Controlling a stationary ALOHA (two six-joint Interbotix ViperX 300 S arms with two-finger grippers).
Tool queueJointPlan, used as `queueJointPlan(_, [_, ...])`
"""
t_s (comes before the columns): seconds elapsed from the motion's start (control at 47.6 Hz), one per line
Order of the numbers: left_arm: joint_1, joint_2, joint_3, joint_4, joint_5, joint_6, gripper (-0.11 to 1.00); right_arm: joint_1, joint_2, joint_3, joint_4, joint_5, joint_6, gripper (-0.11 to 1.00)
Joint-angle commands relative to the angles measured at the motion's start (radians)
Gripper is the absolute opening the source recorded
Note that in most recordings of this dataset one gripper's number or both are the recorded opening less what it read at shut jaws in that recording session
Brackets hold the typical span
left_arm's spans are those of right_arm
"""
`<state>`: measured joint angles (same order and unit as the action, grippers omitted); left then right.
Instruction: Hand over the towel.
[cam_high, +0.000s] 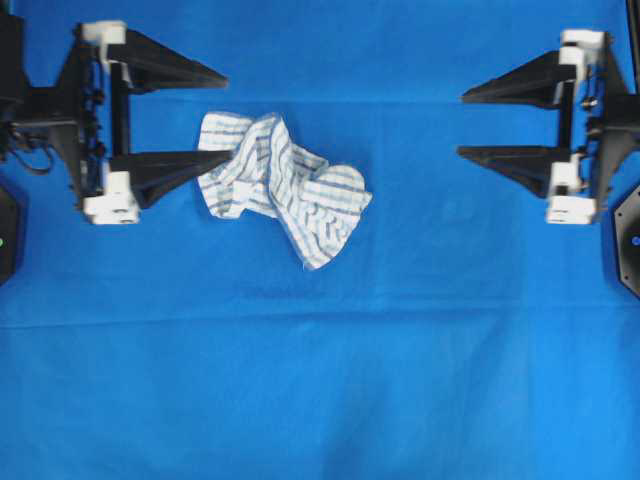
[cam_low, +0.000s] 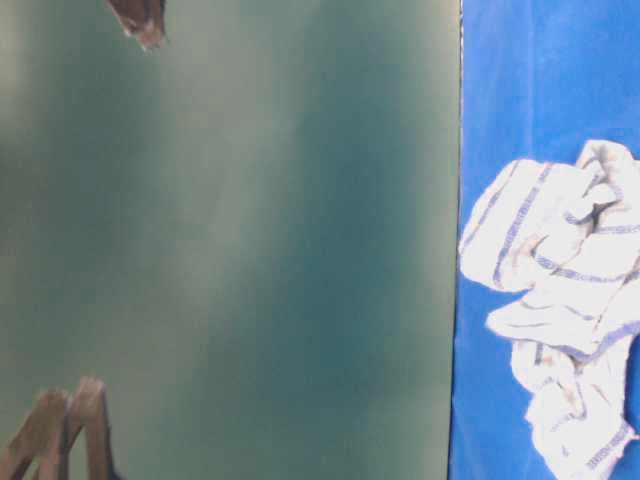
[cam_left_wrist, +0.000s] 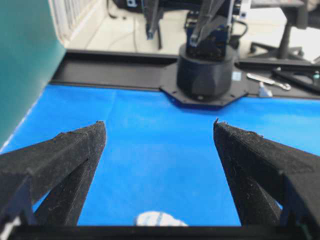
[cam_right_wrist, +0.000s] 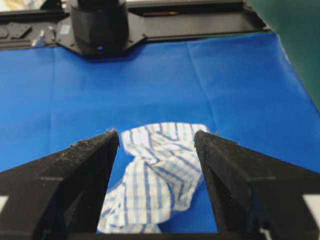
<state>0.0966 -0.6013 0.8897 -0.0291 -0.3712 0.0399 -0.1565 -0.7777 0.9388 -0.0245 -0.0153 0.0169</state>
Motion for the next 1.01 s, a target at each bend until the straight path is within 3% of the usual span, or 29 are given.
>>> queueJointPlan(0.0, [-0.002, -0.077, 0.012, 0.0, 0.02, 0.003, 0.93, 0.002, -0.052, -0.009, -0.002, 0.051, -0.002, 0.68])
queueJointPlan(0.168, [-0.002, -0.245, 0.066, 0.0, 0.137, 0.006, 0.92, 0.002, -0.184, 0.015, 0.0, 0.169, -0.002, 0.68])
queueJointPlan(0.399, [-0.002, -0.439, 0.164, 0.002, 0.264, 0.006, 0.92, 0.002, -0.339, 0.13, -0.002, 0.204, -0.002, 0.68])
queueJointPlan(0.693, [0.0, -0.621, 0.374, 0.002, 0.261, 0.005, 0.92, 0.002, -0.468, 0.344, 0.0, 0.092, 0.005, 0.68])
queueJointPlan(0.987, [0.0, -0.666, 0.445, 0.002, 0.25, 0.005, 0.92, 0.0, -0.459, 0.362, 0.005, 0.072, 0.008, 0.68])
